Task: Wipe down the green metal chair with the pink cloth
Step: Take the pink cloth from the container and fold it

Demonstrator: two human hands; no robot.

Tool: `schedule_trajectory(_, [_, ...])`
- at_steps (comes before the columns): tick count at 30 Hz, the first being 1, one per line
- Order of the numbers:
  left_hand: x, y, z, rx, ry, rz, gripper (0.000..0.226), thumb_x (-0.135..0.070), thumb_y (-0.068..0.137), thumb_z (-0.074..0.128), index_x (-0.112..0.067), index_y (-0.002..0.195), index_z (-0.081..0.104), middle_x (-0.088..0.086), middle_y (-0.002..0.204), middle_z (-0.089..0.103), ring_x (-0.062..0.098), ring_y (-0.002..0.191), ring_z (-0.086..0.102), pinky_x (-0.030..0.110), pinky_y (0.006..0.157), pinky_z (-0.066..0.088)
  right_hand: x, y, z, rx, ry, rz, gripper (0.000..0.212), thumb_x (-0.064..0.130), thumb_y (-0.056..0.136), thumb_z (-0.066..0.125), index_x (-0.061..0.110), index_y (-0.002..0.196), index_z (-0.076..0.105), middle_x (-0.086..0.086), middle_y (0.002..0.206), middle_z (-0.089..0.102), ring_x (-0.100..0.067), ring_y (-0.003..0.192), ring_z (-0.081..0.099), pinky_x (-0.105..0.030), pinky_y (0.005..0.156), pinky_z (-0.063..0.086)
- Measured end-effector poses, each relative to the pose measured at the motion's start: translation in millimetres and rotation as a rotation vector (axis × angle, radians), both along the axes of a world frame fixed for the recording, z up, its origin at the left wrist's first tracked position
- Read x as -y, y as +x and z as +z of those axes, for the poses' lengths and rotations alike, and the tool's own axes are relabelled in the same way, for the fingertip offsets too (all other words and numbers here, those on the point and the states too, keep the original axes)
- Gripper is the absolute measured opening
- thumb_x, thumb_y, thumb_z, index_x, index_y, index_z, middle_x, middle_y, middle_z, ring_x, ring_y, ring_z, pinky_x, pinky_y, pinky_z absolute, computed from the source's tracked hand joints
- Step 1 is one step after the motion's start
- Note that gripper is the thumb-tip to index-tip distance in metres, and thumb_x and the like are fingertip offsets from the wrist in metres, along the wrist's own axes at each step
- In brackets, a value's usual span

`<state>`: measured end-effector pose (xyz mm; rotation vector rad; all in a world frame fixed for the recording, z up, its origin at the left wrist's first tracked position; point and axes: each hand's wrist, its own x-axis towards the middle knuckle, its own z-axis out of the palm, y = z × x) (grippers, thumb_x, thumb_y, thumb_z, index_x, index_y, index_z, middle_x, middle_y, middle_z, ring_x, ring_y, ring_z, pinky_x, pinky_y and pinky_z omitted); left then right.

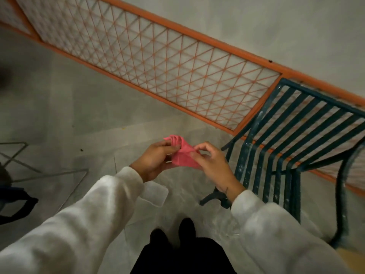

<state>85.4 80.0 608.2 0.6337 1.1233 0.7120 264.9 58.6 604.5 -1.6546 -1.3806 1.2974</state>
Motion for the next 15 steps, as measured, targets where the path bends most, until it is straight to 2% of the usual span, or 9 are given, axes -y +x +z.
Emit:
schedule_trajectory(3, [5.6, 3.2, 5.8, 0.011, -0.02, -0.048, 0.026, -0.019, 0.095, 0.062, -0.008, 0.118, 0.068, 0.014, 0.112, 0.073, 0.024, 0.097, 0.07, 0.038, 0.089, 0.058, 1.9, 7.6, 7.4, -0.04, 0.046, -0.057, 0.008, 0.038, 0.093, 0.062, 0.032, 0.097, 0.059, 0.007, 0.106, 0.065, -0.018, 0.098, 0.067, -0.041, 0.076, 0.061])
schedule_trajectory(5, [8.5, 8.5, 10.3, -0.115, -0.01, -0.125, 0.027, -0.024, 0.092, 0.068, -0.008, 0.113, 0.069, 0.017, 0.11, 0.073, 0.022, 0.091, 0.071, 0.041, 0.088, 0.059, 5.3, 17.1, 15.3, -0.078, 0.061, -0.078, 0.004, 0.036, 0.097, 0.057, 0.032, 0.098, 0.055, -0.001, 0.11, 0.067, -0.022, 0.099, 0.068, -0.041, 0.075, 0.062])
schedule_trajectory(6, [9.1, 11.6, 11.4, -0.251, 0.026, -0.182, 0.03, -0.027, 0.089, 0.072, -0.008, 0.111, 0.069, 0.016, 0.11, 0.073, 0.021, 0.09, 0.071, 0.041, 0.088, 0.059, 6.3, 22.3, 18.8, -0.085, 0.068, -0.079, 0.002, 0.035, 0.097, 0.055, 0.033, 0.098, 0.054, -0.004, 0.11, 0.068, -0.022, 0.097, 0.069, -0.041, 0.075, 0.061])
schedule_trajectory(8, [10.2, 18.9, 13.7, -0.635, 0.193, -0.301, 0.046, -0.039, 0.083, 0.077, -0.009, 0.116, 0.065, 0.01, 0.11, 0.072, 0.02, 0.092, 0.069, 0.038, 0.081, 0.058, 8.4, 34.2, 24.4, -0.069, 0.082, -0.078, 0.003, 0.034, 0.098, 0.054, 0.035, 0.095, 0.053, -0.005, 0.108, 0.07, -0.023, 0.094, 0.07, -0.044, 0.076, 0.061])
schedule_trajectory(9, [11.2, 26.4, 16.2, -0.811, 0.321, -0.324, 0.058, -0.043, 0.081, 0.078, -0.011, 0.124, 0.059, 0.007, 0.115, 0.068, 0.02, 0.097, 0.065, 0.034, 0.08, 0.053, 10.1, 43.1, 28.1, -0.052, 0.088, -0.078, 0.004, 0.035, 0.098, 0.054, 0.037, 0.095, 0.052, -0.005, 0.107, 0.071, -0.022, 0.093, 0.07, -0.046, 0.076, 0.061])
schedule_trajectory(10, [12.5, 32.6, 17.4, -0.899, 0.459, -0.316, 0.07, -0.047, 0.079, 0.078, -0.013, 0.135, 0.051, 0.007, 0.122, 0.063, 0.021, 0.105, 0.062, 0.032, 0.085, 0.05, 11.6, 49.2, 31.4, -0.034, 0.086, -0.07, 0.004, 0.037, 0.098, 0.054, 0.038, 0.094, 0.053, -0.003, 0.105, 0.071, -0.022, 0.092, 0.07, -0.048, 0.078, 0.06])
schedule_trajectory(12, [13.3, 51.6, 25.8, -0.856, 0.696, -0.34, 0.083, -0.049, 0.08, 0.077, -0.02, 0.148, 0.038, 0.002, 0.14, 0.051, 0.019, 0.124, 0.052, 0.033, 0.102, 0.044, 15.9, 65.1, 40.5, -0.011, 0.09, -0.049, 0.003, 0.039, 0.097, 0.055, 0.039, 0.094, 0.054, 0.0, 0.099, 0.073, -0.021, 0.088, 0.071, -0.047, 0.082, 0.058])
schedule_trajectory(13, [13.4, 61.6, 33.0, -0.793, 0.768, -0.372, 0.084, -0.048, 0.081, 0.076, -0.022, 0.15, 0.035, -0.006, 0.144, 0.044, 0.013, 0.13, 0.045, 0.031, 0.107, 0.038, 18.5, 72.4, 45.2, -0.01, 0.099, -0.036, 0.003, 0.038, 0.097, 0.055, 0.038, 0.095, 0.056, 0.0, 0.094, 0.074, -0.022, 0.086, 0.071, -0.046, 0.082, 0.057])
schedule_trajectory(15, [12.8, 84.7, 44.2, -0.708, 0.842, -0.44, 0.076, -0.041, 0.084, 0.075, -0.024, 0.149, 0.039, -0.017, 0.139, 0.039, 0.002, 0.127, 0.039, 0.025, 0.109, 0.032, 25.8, 90.4, 54.8, -0.031, 0.116, -0.031, 0.002, 0.036, 0.097, 0.057, 0.035, 0.096, 0.059, -0.002, 0.087, 0.074, -0.031, 0.084, 0.07, -0.045, 0.076, 0.056])
